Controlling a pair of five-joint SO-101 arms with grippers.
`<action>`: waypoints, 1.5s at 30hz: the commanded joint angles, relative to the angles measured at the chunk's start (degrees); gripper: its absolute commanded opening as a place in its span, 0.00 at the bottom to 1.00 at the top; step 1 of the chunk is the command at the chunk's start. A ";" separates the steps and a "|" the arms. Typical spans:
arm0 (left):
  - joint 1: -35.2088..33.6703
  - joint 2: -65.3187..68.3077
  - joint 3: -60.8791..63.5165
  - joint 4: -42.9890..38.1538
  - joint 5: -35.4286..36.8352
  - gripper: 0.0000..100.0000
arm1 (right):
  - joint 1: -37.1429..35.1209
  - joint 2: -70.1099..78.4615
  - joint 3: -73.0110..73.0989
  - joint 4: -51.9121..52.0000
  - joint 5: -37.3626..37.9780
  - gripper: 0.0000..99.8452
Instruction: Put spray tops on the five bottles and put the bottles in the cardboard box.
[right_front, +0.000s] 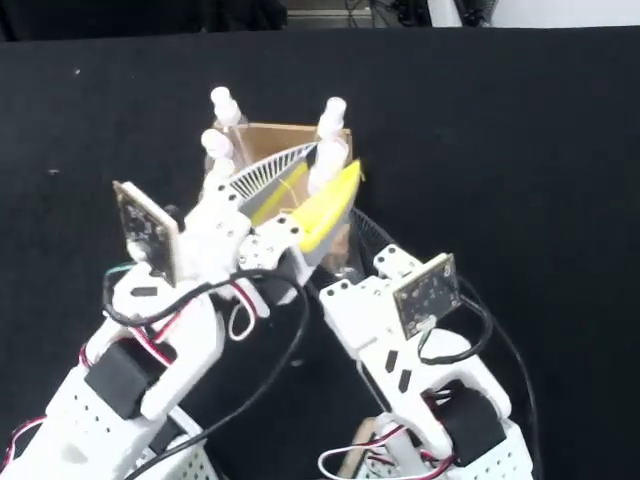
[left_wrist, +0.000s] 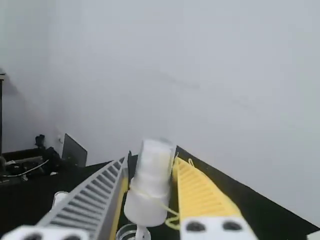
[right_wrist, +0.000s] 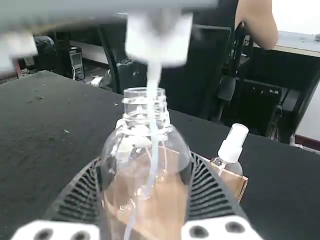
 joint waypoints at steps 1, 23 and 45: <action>-2.07 -0.18 0.31 -0.62 0.26 0.03 | -0.44 -0.48 -2.51 -1.49 -0.26 0.01; -28.09 -7.82 -8.57 24.18 2.20 0.23 | 15.38 -0.48 0.48 -5.63 -0.70 0.01; -49.98 -22.68 49.63 -11.34 2.64 0.23 | 10.02 0.13 24.66 -42.46 -8.70 0.01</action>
